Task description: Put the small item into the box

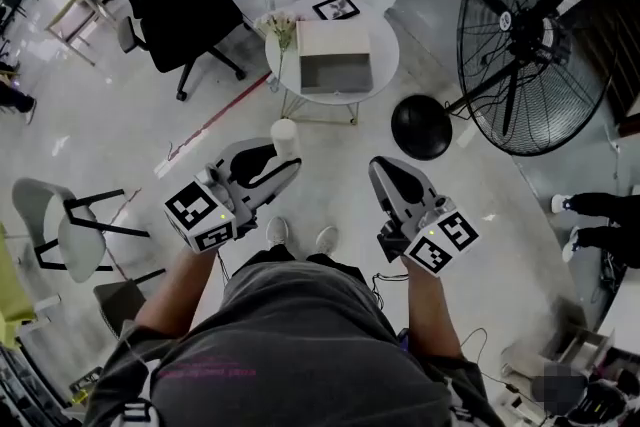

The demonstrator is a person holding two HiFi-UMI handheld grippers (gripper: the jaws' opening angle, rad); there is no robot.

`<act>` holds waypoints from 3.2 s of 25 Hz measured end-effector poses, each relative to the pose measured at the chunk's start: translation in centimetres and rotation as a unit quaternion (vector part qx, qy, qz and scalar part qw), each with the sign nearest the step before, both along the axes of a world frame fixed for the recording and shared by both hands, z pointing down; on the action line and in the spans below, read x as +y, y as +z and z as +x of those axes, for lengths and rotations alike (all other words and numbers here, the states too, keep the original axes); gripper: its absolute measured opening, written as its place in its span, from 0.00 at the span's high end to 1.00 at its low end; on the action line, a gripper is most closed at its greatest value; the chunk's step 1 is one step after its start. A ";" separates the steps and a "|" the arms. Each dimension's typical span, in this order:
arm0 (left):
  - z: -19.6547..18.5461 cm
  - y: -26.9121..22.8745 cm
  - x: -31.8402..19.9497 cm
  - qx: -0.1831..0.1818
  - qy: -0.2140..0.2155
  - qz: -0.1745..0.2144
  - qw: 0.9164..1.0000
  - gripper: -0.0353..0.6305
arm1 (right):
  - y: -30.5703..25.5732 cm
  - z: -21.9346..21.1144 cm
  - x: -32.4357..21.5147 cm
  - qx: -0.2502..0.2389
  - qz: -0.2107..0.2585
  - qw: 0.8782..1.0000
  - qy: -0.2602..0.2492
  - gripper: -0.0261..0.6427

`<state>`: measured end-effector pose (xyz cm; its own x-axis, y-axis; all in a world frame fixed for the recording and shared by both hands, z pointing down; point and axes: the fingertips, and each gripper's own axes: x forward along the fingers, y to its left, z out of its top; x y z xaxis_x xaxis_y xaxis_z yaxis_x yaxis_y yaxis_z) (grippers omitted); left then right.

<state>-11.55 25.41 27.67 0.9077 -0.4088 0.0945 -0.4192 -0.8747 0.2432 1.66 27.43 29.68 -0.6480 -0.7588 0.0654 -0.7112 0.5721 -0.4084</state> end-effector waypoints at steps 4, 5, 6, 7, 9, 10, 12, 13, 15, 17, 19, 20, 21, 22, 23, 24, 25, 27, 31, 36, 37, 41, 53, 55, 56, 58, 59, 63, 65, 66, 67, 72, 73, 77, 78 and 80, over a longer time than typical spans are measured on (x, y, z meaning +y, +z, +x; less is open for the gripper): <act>0.6 0.1 -0.3 0.002 0.001 -0.001 1.000 0.74 | 0.0 0.5 -0.3 -0.009 0.001 1.000 0.007 0.93; 0.9 0.2 -0.2 0.002 0.001 -0.001 1.000 0.74 | 0.0 0.7 -0.3 -0.009 0.001 1.000 0.007 0.93; 1.1 0.2 -0.2 0.003 0.001 -0.001 1.000 0.74 | 0.1 0.9 -0.3 -0.007 0.000 1.000 0.006 0.93; 1.4 0.3 -0.1 0.003 0.001 -0.001 1.000 0.74 | 0.2 1.1 -0.2 -0.006 0.000 1.000 0.005 0.93; 2.0 0.4 0.1 0.004 0.000 -0.001 1.000 0.74 | 0.4 1.7 -0.1 -0.006 -0.001 1.000 0.004 0.93; 2.4 0.5 0.2 0.004 0.000 -0.001 1.000 0.74 | 0.5 2.1 0.0 -0.006 -0.001 1.000 0.003 0.93; 3.0 0.6 0.5 0.004 -0.002 -0.001 1.000 0.74 | 0.7 2.8 0.3 -0.007 -0.003 1.000 0.002 0.93; 3.3 0.7 0.7 0.003 -0.004 -0.001 1.000 0.74 | 0.9 3.2 0.5 -0.007 -0.003 1.000 0.001 0.93; 3.9 0.9 1.1 0.002 -0.009 -0.001 1.000 0.74 | 1.2 3.8 0.8 -0.008 -0.005 1.000 -0.003 0.93; 4.6 1.0 1.5 0.001 -0.014 -0.001 1.000 0.74 | 1.4 4.6 1.0 -0.010 -0.005 1.000 -0.007 0.93; 5.1 1.1 1.8 0.000 -0.020 -0.001 1.000 0.74 | 1.6 5.3 1.1 -0.012 -0.005 1.000 -0.012 0.93; 5.4 1.1 2.0 -0.001 -0.023 -0.002 1.000 0.74 | 1.6 5.6 1.2 -0.012 -0.005 1.000 -0.015 0.93; 5.5 1.2 2.2 -0.002 -0.027 -0.003 1.000 0.74 | 1.7 5.8 1.3 -0.013 -0.005 1.000 -0.018 0.93; 5.7 1.3 2.4 -0.003 -0.030 -0.004 1.000 0.74 | 1.7 6.0 1.3 -0.013 -0.005 1.000 -0.021 0.93; 5.8 1.5 2.5 -0.004 -0.033 -0.004 0.999 0.74 | 1.8 6.2 1.4 -0.014 -0.005 1.000 -0.023 0.93; 5.9 1.6 2.6 -0.005 -0.035 -0.003 0.999 0.74 | 1.9 6.4 1.4 -0.015 -0.006 1.000 -0.026 0.93; 6.0 1.6 2.7 -0.005 -0.038 -0.003 0.999 0.74 | 2.0 6.6 1.4 -0.015 -0.006 0.999 -0.028 0.93; 6.3 1.6 2.6 -0.007 -0.043 -0.005 0.999 0.74 | 2.1 6.9 1.3 -0.016 -0.008 0.999 -0.032 0.93; 6.9 1.7 2.2 -0.011 -0.046 -0.007 0.999 0.74 | 2.1 7.6 1.0 -0.017 -0.009 0.999 -0.034 0.93; 7.3 2.0 1.0 -0.010 -0.048 -0.007 0.999 0.74 | 2.6 8.1 -0.2 -0.016 -0.010 0.999 -0.036 0.93; 7.3 2.1 0.8 -0.010 -0.049 -0.007 0.999 0.74 | 2.7 8.1 -0.4 -0.015 -0.012 0.999 -0.037 0.93; 7.1 2.6 0.0 -0.007 -0.050 -0.006 0.999 0.74 | 3.1 7.9 -1.1 -0.010 -0.013 0.999 -0.040 0.93; 5.9 4.9 -8.5 -0.004 -0.040 -0.030 0.999 0.74 | 5.2 6.7 -9.1 -0.008 -0.032 0.999 -0.024 0.93; 5.6 5.3 -10.4 -0.003 -0.035 -0.035 0.999 0.74 | 5.6 6.4 -10.9 -0.007 -0.037 0.999 -0.019 0.93; 5.4 5.5 -11.4 -0.002 -0.032 -0.036 0.999 0.74 | 5.7 6.1 -11.8 -0.007 -0.039 0.999 -0.017 0.93; 5.0 5.7 -13.6 -0.002 -0.026 -0.040 0.999 0.74 | 5.8 5.6 -13.9 -0.005 -0.043 0.999 -0.013 0.93; 4.8 5.8 -14.7 -0.002 -0.023 -0.042 0.999 0.74 | 5.9 5.3 -14.9 -0.005 -0.046 0.999 -0.010 0.93; 3.7 6.2 -19.3 -0.007 -0.012 -0.047 0.999 0.74 | 6.6 4.5 -19.1 -0.005 -0.058 0.998 0.003 0.93; 3.0 6.6 -21.4 -0.010 -0.008 -0.050 0.999 0.74 | 7.0 4.0 -21.1 -0.005 -0.064 0.998 0.009 0.93; 2.7 6.7 -22.4 -0.011 -0.005 -0.052 0.999 0.74 | 7.2 3.7 -22.1 -0.005 -0.066 0.998 0.012 0.93; 2.3 6.9 -23.4 -0.011 -0.004 -0.054 0.998 0.74 | 7.3 3.3 -23.1 -0.005 -0.068 0.998 0.015 0.93; 0.5 7.4 -27.8 -0.012 0.006 -0.061 0.998 0.74 | 7.6 1.4 -27.5 0.001 -0.079 0.997 0.023 0.93; 0.2 7.5 -28.6 -0.012 0.009 -0.062 0.998 0.74 | 7.6 1.1 -28.3 0.003 -0.081 0.996 0.025 0.93; -0.6 7.8 -31.5 -0.012 0.024 -0.068 0.997 0.74 | 7.6 0.2 -31.0 0.009 -0.085 0.996 0.035 0.93; -0.7 7.9 -32.1 -0.013 0.027 -0.068 0.997 0.74 | 7.6 0.1 -31.6 0.010 -0.086 0.996 0.038 0.93; -0.7 8.2 -33.2 -0.014 0.034 -0.069 0.997 0.74 | 7.8 0.1 -32.6 0.010 -0.087 0.995 0.043 0.93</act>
<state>-12.27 -7.80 35.86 0.9287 -0.3286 0.1719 -0.3694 -0.8604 0.3512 1.76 -5.20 37.46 -0.5781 -0.7876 0.2135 -0.7638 0.4303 -0.4810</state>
